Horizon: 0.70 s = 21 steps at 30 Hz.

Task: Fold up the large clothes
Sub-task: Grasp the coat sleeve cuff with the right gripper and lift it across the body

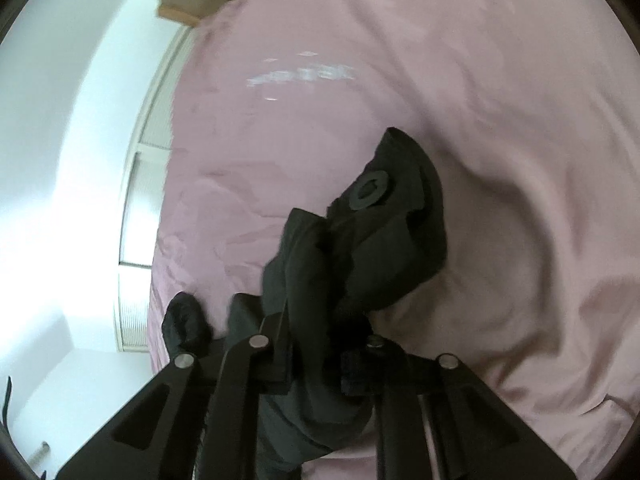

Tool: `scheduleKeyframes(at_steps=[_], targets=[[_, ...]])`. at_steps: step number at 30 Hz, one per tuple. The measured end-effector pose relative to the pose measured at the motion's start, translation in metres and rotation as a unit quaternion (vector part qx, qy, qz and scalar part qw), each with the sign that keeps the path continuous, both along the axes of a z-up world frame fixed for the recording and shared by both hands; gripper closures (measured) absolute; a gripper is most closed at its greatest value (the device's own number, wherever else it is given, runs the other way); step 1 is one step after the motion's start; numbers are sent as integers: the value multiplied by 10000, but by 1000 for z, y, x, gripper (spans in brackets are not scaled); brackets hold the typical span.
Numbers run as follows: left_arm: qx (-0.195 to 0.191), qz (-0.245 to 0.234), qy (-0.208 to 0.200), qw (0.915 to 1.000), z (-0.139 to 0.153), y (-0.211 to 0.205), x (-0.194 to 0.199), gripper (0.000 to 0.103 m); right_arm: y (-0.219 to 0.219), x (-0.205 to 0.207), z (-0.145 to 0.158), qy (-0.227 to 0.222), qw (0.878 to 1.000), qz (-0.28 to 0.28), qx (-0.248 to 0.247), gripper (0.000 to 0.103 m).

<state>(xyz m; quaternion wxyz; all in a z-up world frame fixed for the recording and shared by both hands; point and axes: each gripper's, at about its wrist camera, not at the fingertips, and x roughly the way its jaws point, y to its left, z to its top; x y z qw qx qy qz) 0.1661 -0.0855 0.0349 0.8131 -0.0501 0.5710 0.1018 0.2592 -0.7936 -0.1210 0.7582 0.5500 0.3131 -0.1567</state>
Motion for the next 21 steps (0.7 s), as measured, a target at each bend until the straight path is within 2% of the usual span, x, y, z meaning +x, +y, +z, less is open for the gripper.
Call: scheduleKeyframes(at_steps=[5, 10, 15, 21], targets=[[-25, 200, -173, 9996, 7, 15, -6, 1, 31, 13, 62, -253, 9959, 566, -652, 89], [-107, 459, -333, 9983, 10, 43, -14, 1, 80, 38, 118, -550, 9849, 1171, -1148, 89], [-368, 566, -374, 9970, -1, 72, -15, 1, 146, 66, 151, -592, 9691, 1829, -1548, 89], [-623, 415, -429, 9963, -21, 103, -2, 1, 246, 89, 161, -363, 9487, 2480, -1927, 89]])
